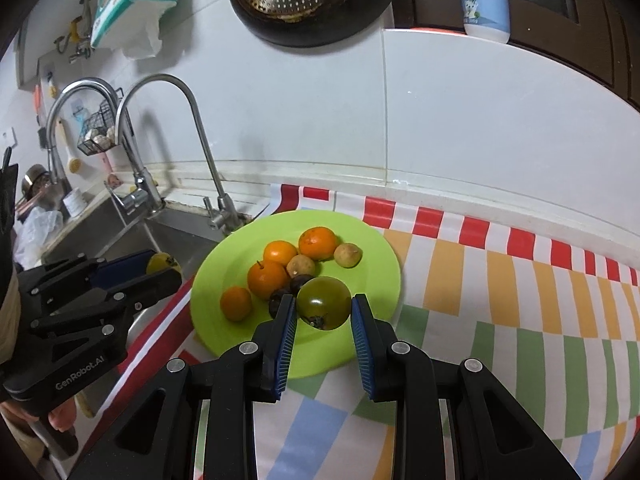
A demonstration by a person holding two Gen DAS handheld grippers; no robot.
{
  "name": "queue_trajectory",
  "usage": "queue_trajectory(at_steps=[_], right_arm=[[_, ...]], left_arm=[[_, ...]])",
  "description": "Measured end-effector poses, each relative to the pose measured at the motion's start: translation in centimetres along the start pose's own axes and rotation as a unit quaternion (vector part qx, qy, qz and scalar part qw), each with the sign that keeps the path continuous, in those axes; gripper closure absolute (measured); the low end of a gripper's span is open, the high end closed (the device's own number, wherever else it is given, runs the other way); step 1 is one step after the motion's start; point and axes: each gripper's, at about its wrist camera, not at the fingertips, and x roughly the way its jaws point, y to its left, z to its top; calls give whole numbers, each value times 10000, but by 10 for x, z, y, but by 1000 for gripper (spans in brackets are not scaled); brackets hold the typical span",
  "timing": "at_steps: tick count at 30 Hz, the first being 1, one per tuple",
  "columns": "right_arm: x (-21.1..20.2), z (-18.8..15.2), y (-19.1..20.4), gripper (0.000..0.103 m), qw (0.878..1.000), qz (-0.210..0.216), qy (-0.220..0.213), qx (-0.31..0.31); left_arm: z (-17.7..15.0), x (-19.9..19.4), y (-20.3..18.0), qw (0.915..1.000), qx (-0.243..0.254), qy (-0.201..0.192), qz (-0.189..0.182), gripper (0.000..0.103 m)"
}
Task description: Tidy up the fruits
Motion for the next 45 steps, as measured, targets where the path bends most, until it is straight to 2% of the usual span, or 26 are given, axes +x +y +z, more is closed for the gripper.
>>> queue_trajectory(at_steps=[14, 15, 16, 18, 20, 22, 27, 29, 31, 34, 37, 41, 43, 45], right_arm=[[56, 18, -6, 74, 9991, -160, 352, 158], [59, 19, -6, 74, 9990, -181, 369, 181], [61, 19, -6, 74, 9990, -173, 359, 200], [64, 20, -6, 72, 9988, -170, 385, 231], [62, 20, -6, 60, 9987, -254, 313, 298], [57, 19, -6, 60, 9986, -330, 274, 319], [21, 12, 0, 60, 9973, -598, -5, 414], [3, 6, 3, 51, 9959, -769, -132, 462], [-15, -1, 6, 47, 9941, -881, -255, 585], [-38, -9, 7, 46, 9918, -949, -316, 801], [-60, -19, 9, 34, 9884, -1080, -414, 982], [-92, -31, 11, 31, 9856, -1285, -521, 966], [-111, -37, 10, 23, 9833, -1410, -589, 985], [-131, -44, 9, 21, 9812, -1552, -701, 905]], left_arm=[[7, 63, 16, 9991, 194, 345, -122, 74], [6, 65, 16, 9991, 206, 358, -118, 72], [6, 67, 16, 9990, 219, 371, -106, 64], [6, 64, 16, 9992, 246, 300, -100, 56], [6, 59, 15, 9993, 268, 226, -88, 56], [6, 50, 14, 9994, 239, 226, -122, 56], [-1, 15, 12, 9998, 129, 138, -18, 50], [-2, 0, 11, 9999, 79, 105, -48, 49], [-3, -17, 8, 9999, 64, 2, -113, 43], [-5, -42, 2, 9997, 122, -199, -22, 37], [-8, -66, -6, 9994, 93, -337, -56, 33], [-15, -99, -21, 9981, 128, -610, 4, 29], [-18, -111, -28, 9973, 125, -716, 62, 25], [-21, -126, -36, 9965, 55, -820, 121, 25]])
